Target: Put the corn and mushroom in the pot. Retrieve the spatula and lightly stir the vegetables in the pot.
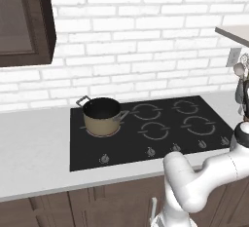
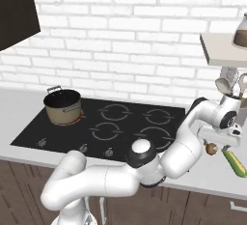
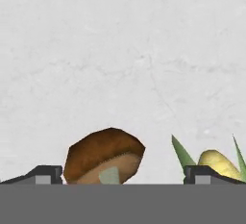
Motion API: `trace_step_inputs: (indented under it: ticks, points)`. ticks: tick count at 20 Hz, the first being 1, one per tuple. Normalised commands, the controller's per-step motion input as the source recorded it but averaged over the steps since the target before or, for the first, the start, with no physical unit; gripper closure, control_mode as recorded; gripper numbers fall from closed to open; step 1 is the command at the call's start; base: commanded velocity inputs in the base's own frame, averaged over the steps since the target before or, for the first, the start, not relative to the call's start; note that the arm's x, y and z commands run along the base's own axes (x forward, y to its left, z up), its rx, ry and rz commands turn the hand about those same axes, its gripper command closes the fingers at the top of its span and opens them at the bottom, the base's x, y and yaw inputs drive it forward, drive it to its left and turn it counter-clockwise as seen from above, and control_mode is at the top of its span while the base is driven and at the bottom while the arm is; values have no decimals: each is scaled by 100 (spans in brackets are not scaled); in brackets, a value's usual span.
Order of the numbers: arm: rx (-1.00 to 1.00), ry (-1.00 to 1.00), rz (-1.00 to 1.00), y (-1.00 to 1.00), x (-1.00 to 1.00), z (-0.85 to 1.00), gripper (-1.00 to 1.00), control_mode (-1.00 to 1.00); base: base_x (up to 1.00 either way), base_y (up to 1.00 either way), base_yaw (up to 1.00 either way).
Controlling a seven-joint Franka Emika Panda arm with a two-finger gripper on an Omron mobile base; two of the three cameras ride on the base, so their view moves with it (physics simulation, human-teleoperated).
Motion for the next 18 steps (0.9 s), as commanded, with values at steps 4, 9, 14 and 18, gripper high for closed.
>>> trace_step_inputs:
  ticks: [4,9,14,18]
  points:
    - [0,0,4,34,-30,-8,-100,-100,0,0,0]
    - [0,0,1,38,-17,-11,-100,-100,0,0,0]
    - [-1,0,0,14,-2,-21,-100,-100,0,0,0]
    - [-7,-2,0,-3,3,-35,-100,-100,0,0,0]
